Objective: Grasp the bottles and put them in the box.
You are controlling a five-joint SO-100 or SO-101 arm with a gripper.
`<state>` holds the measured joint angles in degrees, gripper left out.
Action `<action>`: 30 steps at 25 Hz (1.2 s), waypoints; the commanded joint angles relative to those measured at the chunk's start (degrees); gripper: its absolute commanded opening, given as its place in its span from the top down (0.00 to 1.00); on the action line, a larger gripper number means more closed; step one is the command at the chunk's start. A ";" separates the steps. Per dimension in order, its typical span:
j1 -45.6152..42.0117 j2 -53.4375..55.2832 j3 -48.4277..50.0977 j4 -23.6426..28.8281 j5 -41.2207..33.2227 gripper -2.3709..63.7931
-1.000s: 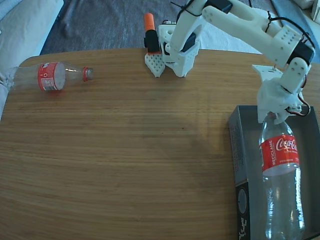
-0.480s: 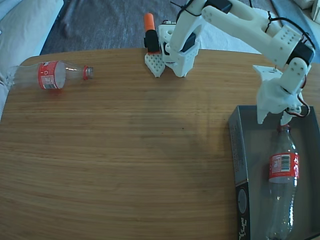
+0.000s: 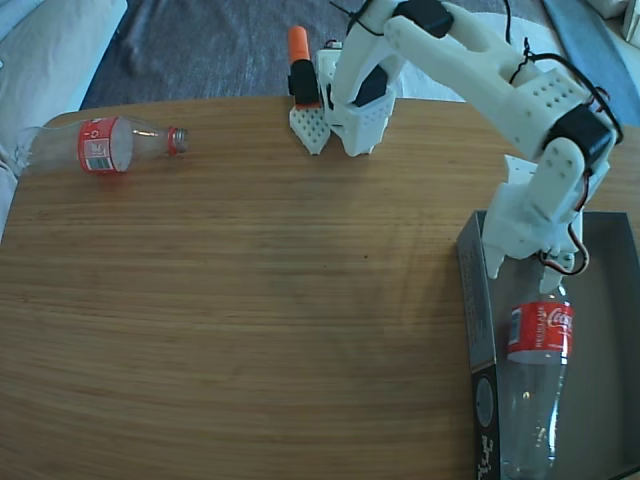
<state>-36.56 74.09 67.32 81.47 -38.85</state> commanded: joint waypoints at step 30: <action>36.12 16.26 0.88 3.96 19.78 0.40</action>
<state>-5.19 86.75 68.64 85.78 -19.07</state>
